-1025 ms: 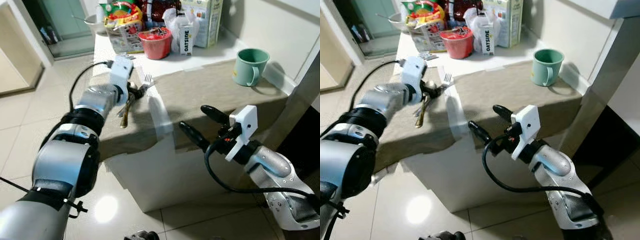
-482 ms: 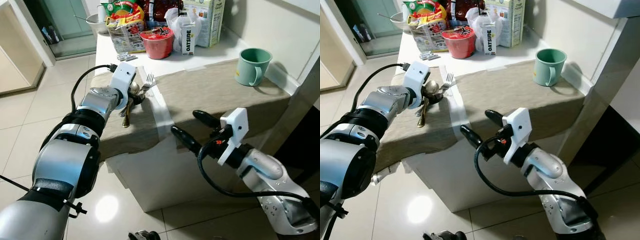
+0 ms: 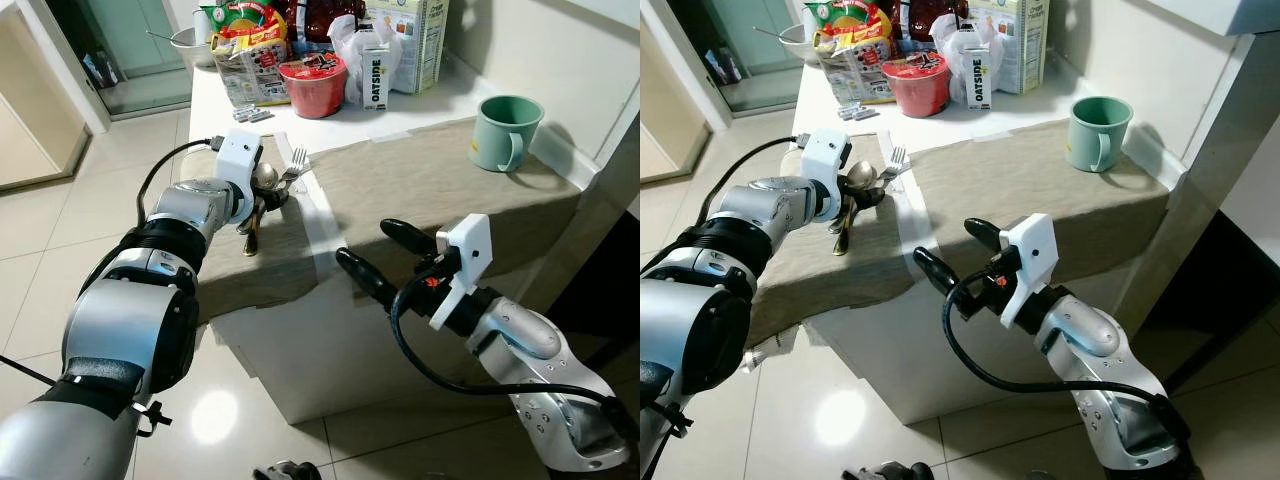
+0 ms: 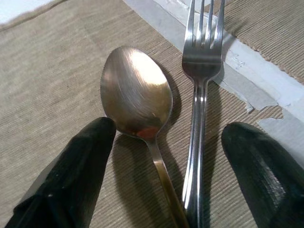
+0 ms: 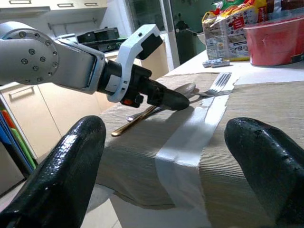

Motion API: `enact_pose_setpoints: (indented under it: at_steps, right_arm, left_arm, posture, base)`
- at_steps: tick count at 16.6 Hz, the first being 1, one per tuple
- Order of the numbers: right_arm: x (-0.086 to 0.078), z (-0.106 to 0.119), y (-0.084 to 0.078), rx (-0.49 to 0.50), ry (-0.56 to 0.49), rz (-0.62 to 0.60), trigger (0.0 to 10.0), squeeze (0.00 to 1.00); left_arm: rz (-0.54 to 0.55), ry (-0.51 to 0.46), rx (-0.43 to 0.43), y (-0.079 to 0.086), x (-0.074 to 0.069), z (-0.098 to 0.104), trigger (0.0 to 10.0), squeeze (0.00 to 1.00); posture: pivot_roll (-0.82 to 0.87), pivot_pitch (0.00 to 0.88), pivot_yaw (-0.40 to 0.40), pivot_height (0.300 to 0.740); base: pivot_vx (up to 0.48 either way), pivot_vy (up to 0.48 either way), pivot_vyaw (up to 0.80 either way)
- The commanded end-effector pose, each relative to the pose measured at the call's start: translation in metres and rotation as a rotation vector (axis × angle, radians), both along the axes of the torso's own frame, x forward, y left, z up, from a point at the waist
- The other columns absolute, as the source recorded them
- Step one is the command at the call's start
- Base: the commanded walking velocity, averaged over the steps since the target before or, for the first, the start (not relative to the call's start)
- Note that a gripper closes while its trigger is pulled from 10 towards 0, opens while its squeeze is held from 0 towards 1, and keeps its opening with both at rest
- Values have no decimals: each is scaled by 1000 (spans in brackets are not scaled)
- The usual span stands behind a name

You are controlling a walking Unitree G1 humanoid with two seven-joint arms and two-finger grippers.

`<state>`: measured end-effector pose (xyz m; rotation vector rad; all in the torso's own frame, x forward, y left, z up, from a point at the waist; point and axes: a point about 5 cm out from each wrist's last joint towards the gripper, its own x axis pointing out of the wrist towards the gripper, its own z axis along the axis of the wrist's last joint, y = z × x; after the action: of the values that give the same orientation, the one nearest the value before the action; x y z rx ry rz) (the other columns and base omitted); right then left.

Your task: Setting the table

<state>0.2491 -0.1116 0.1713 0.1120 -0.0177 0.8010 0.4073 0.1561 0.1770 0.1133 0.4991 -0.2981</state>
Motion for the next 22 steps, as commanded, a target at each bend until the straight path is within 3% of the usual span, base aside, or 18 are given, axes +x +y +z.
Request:
enact_pose_setpoints:
  at_steps: [1, 10, 14, 17, 22]
  right_arm:
    - [-3, 5, 6, 11, -7, 21, 10000, 0]
    - [-5, 10, 8, 24, 8, 46, 10000, 0]
    - [-4, 10, 8, 30, 18, 43, 10000, 0]
    - [-4, 10, 8, 32, 24, 40, 10000, 0]
    - [-4, 7, 7, 25, 32, 42, 10000, 0]
  left_arm:
    - [21, 72, -7, 4, -5, -14, 0, 0]
    - [24, 133, -18, 7, -11, -27, 0, 0]
    - [34, 58, 57, 15, -9, -26, 0, 0]
    - [28, -36, 65, 14, -3, -12, 0, 0]
    - [-7, -178, -36, -1, 9, 36, 0, 0]
  posture:
    - [-204, 42, 162, 740]
    - [-211, 49, 160, 740]
    - [-210, 52, 159, 740]
    - [-210, 49, 156, 740]
    - [-201, 34, 149, 740]
  base:
    - [0, 0, 0]
    - [0, 0, 0]
    - [0, 0, 0]
    - [0, 0, 0]
    - [0, 0, 0]
